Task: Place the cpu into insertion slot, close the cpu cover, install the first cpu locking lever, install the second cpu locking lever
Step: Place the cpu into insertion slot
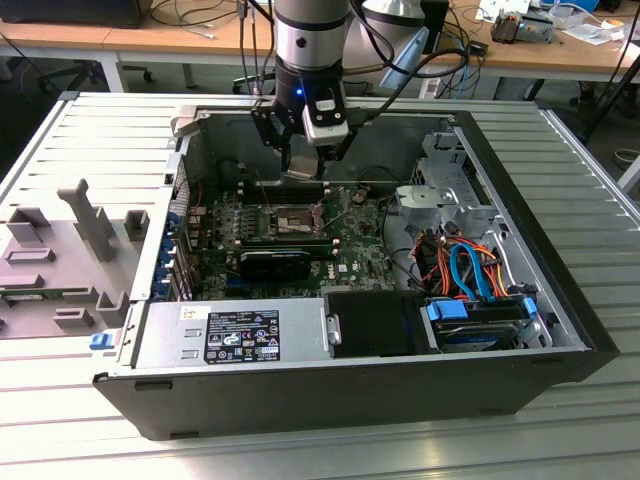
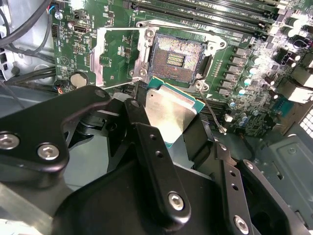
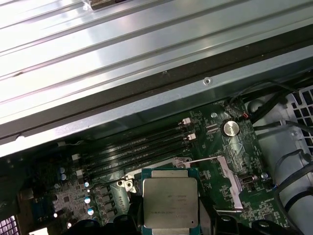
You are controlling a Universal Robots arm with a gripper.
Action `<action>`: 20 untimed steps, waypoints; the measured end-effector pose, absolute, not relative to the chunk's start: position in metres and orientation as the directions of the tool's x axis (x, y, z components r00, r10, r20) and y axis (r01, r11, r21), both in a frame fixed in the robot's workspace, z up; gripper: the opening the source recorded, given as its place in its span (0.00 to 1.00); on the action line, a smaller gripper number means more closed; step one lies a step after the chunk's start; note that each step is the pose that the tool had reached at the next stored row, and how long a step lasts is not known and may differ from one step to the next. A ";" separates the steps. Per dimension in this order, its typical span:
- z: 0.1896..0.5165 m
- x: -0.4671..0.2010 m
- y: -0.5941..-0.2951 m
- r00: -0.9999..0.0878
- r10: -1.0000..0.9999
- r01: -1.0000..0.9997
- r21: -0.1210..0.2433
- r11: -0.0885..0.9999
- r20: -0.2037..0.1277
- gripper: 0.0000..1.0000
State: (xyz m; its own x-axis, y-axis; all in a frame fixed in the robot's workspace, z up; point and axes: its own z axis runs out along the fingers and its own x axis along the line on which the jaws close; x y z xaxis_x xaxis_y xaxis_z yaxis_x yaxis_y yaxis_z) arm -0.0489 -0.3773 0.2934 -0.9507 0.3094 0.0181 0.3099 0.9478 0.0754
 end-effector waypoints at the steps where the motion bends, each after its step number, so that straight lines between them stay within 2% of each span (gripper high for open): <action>1: 0.293 -0.049 -0.377 -0.950 0.311 0.311 0.075 0.947 0.018 0.54; 20: 0.293 -0.049 -0.377 -0.942 0.336 0.336 0.075 0.939 0.018 0.54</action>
State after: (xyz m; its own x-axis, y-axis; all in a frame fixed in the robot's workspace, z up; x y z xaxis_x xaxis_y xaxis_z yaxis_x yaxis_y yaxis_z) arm -0.0489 -0.3773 0.2926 -0.9418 0.3357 0.0181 0.3361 0.9388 0.0754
